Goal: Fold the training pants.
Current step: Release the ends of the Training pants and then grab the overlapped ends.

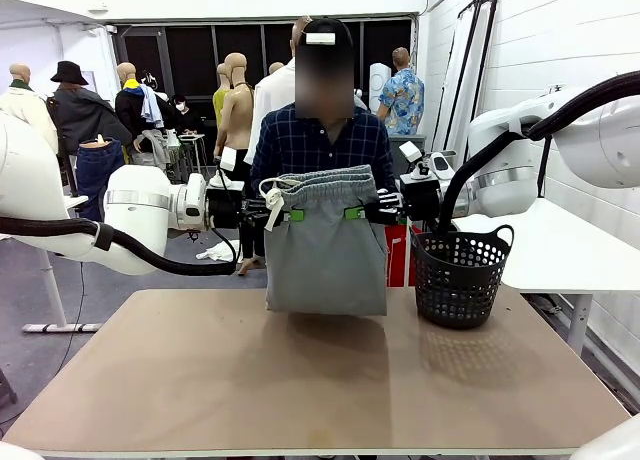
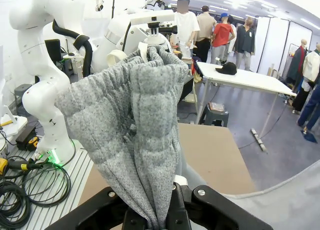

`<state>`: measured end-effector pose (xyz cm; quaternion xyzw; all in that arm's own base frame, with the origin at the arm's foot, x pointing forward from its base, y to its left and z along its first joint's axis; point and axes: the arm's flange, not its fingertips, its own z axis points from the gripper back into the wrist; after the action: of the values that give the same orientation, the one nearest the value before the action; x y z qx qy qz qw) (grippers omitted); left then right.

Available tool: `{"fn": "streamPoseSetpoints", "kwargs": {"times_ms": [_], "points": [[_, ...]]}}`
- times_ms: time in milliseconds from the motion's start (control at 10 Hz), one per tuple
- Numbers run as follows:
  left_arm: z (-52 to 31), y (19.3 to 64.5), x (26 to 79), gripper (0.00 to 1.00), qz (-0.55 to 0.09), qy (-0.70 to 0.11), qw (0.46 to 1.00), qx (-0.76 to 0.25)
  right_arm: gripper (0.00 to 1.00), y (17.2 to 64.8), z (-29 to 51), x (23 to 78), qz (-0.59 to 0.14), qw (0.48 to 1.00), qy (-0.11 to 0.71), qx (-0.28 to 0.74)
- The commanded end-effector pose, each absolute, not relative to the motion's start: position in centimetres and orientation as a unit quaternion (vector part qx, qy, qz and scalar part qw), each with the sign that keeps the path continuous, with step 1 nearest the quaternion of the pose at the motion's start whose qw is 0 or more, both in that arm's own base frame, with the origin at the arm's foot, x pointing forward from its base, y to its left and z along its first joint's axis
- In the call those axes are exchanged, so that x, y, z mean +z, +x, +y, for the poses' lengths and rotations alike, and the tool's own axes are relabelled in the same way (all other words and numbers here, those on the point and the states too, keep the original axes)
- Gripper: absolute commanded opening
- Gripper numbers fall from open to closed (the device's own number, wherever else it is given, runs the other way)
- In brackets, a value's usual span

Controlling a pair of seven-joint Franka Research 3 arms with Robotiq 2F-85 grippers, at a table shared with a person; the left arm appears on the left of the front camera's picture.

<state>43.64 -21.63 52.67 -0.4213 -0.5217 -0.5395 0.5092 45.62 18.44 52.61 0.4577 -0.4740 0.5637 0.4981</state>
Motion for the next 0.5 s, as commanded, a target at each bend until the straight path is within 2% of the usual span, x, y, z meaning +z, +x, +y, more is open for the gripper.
{"fn": "streamPoseSetpoints", "kwargs": {"times_ms": [0,400], "points": [[-21.46,43.27,52.67,0.0,-0.536,-0.42,0.502,-0.534,0.0,45.52,18.53,52.79,-0.474,0.495,0.46,0.565],[-21.46,43.27,52.67,0.0,-0.536,-0.42,0.502,-0.534,0.0,45.52,18.53,52.79,-0.474,0.495,0.46,0.565]]}}
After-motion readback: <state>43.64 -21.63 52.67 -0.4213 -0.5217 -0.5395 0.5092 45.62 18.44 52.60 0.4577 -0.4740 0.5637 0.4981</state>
